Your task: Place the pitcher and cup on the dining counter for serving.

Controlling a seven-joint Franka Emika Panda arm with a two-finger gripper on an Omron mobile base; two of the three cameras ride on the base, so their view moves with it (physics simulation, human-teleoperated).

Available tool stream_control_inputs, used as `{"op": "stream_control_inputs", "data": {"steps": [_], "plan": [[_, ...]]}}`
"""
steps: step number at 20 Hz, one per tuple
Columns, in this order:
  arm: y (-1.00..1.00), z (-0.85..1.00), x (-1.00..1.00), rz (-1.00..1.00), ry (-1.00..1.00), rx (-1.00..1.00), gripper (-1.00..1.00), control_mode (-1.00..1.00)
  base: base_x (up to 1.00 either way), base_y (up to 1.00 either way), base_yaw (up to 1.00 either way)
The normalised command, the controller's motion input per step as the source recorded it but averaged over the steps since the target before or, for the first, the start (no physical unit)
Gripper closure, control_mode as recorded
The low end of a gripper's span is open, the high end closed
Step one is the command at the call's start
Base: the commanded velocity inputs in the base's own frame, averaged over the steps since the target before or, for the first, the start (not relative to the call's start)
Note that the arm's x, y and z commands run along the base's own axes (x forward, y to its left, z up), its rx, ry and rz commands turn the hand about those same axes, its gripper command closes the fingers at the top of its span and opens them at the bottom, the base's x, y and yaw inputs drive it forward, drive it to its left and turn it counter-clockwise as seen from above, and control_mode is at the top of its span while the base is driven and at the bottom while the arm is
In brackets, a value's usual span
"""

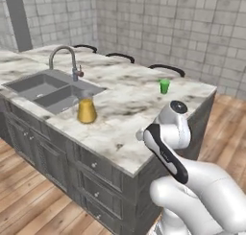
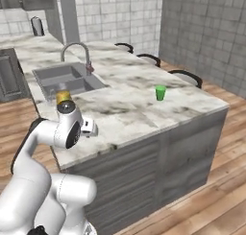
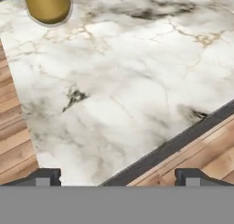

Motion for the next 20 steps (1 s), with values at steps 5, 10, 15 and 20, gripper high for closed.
{"op": "stream_control_inputs", "data": {"steps": [5, 10, 15, 20], "plan": [[0.00, 0.00, 0.00, 0.00, 0.00, 0.00, -1.00, 1.00, 0.26, 1.00, -0.21], [0.00, 0.00, 0.00, 0.00, 0.00, 0.00, -1.00, 1.00, 0.42, 1.00, -0.38], [0.00, 0.00, 0.00, 0.00, 0.00, 0.00, -1.00, 1.00, 0.72, 1.00, -0.52], [0.00, 0.00, 0.00, 0.00, 0.00, 0.00, -1.00, 1.00, 0.21, 1.00, -0.56]]}}
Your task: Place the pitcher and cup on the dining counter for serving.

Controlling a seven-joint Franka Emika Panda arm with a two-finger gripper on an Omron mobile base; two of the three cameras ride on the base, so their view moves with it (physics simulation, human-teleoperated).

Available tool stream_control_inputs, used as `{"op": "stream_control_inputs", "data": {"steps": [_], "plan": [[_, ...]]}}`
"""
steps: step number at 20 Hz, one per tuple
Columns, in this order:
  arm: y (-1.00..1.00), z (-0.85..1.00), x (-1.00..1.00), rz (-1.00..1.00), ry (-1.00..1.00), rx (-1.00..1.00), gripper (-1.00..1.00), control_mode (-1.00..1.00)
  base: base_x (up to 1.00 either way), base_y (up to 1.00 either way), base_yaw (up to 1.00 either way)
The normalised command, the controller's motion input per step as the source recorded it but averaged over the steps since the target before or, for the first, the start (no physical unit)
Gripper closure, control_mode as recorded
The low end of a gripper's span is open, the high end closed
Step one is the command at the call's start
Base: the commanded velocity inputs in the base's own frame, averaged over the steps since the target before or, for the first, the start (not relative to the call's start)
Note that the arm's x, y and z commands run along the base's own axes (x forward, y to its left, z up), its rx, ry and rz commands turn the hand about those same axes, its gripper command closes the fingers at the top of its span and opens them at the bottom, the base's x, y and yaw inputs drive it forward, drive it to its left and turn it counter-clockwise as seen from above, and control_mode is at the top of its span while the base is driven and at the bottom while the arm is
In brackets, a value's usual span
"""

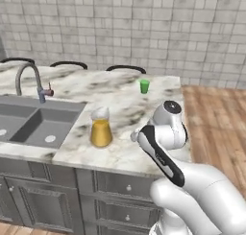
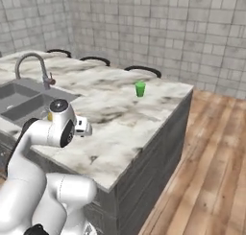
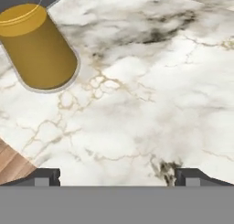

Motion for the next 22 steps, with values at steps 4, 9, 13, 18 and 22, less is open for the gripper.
{"op": "stream_control_inputs", "data": {"steps": [4, 9, 13, 18, 22], "plan": [[0.00, 0.00, 0.00, 0.00, 0.00, 0.00, -1.00, 1.00, -0.51, 0.82, -0.36], [0.00, 0.00, 0.00, 0.00, 0.00, 0.00, -1.00, 1.00, -0.40, 0.48, -0.01], [0.00, 0.00, 0.00, 0.00, 0.00, 0.00, -1.00, 1.00, 0.37, 0.96, -0.19], [0.00, 0.00, 0.00, 0.00, 0.00, 0.00, -1.00, 1.00, 0.45, 1.00, -0.34], [0.00, 0.00, 0.00, 0.00, 0.00, 0.00, -1.00, 1.00, 0.30, 0.70, -0.44]]}}
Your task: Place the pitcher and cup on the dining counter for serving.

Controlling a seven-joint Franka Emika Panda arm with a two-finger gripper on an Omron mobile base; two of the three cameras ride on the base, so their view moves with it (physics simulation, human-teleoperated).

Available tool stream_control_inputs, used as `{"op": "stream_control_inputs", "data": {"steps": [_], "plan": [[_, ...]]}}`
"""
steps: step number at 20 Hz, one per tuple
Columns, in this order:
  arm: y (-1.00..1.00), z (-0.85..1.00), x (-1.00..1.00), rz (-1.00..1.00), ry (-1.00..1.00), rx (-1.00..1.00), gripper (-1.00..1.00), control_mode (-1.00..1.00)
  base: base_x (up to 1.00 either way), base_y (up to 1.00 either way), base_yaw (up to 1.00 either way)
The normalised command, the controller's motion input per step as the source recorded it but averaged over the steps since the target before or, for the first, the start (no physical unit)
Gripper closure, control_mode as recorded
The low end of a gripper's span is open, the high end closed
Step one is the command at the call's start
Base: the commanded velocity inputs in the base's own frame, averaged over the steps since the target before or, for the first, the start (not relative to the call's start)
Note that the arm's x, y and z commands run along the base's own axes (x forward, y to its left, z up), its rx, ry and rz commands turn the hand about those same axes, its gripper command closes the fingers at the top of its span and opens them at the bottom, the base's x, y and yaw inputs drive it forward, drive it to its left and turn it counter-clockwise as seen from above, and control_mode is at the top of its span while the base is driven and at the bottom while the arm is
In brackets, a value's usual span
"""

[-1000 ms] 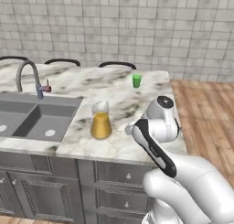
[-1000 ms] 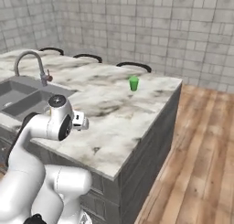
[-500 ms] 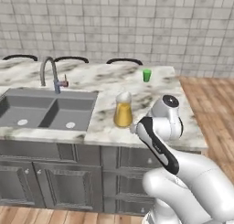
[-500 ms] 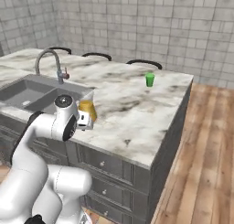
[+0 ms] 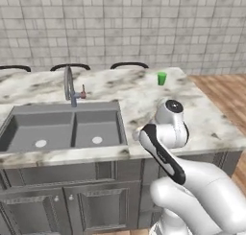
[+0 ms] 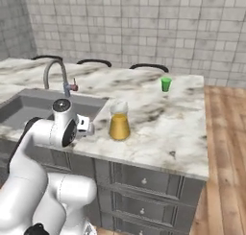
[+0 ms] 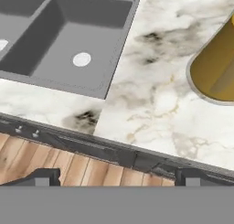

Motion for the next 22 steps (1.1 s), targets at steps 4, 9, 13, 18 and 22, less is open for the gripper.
{"op": "stream_control_inputs", "data": {"steps": [4, 9, 13, 18, 22], "plan": [[0.00, 0.00, 0.00, 0.00, 0.00, 0.00, -1.00, 1.00, 0.31, 0.16, -0.49], [0.00, 0.00, 0.05, -0.07, 0.00, 0.00, -1.00, -1.00, 0.11, 0.00, -0.33], [-0.03, 0.09, 0.25, -0.25, 0.00, 0.00, -1.00, -1.00, 0.00, 0.00, 0.00], [-0.09, 0.19, 0.46, -0.22, 0.02, 0.00, -1.00, -1.00, 0.00, 0.00, 0.00], [-0.07, 0.13, 0.59, -0.03, 0.02, 0.01, -1.00, -1.00, 0.00, 0.00, 0.00]]}}
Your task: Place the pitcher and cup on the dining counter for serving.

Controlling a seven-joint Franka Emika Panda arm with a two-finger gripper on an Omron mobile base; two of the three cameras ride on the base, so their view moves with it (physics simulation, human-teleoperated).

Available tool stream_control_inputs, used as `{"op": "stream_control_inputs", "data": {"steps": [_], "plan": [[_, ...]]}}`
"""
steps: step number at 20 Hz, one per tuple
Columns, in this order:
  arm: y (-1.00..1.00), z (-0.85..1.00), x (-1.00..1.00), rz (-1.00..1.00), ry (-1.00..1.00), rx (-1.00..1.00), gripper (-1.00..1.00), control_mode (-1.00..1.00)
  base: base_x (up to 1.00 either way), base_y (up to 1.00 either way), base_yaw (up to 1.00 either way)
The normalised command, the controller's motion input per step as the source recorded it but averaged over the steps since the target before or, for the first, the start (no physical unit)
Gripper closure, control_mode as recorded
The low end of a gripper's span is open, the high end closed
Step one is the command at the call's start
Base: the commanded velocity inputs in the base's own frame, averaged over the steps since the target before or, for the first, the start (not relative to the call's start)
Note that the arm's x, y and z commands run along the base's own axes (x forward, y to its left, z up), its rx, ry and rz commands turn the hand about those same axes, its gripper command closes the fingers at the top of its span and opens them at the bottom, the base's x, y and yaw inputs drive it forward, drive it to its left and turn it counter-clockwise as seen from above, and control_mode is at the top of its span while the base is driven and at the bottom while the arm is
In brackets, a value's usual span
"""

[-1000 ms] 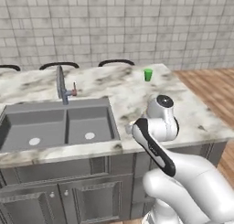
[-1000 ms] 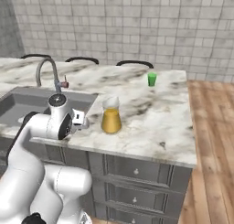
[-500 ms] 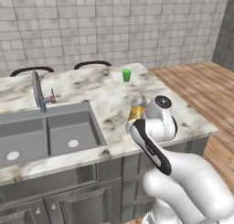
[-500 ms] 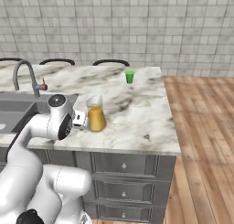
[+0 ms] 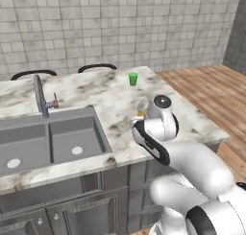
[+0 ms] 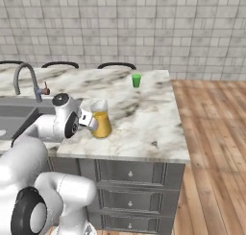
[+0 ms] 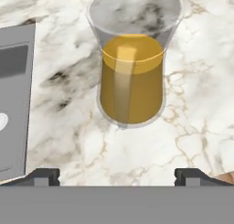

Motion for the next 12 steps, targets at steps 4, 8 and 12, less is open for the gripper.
{"op": "stream_control_inputs", "data": {"steps": [4, 8, 12], "plan": [[-0.18, 0.04, 0.62, 0.00, 0.14, 0.04, -1.00, -1.00, 0.00, 0.00, 0.00], [-0.05, 0.02, 0.65, -0.04, 0.21, 0.02, -1.00, -1.00, 0.00, 0.00, 0.00], [0.00, 0.00, 0.53, -0.05, 0.13, 0.00, -1.00, -1.00, 0.00, 0.00, 0.00]]}}
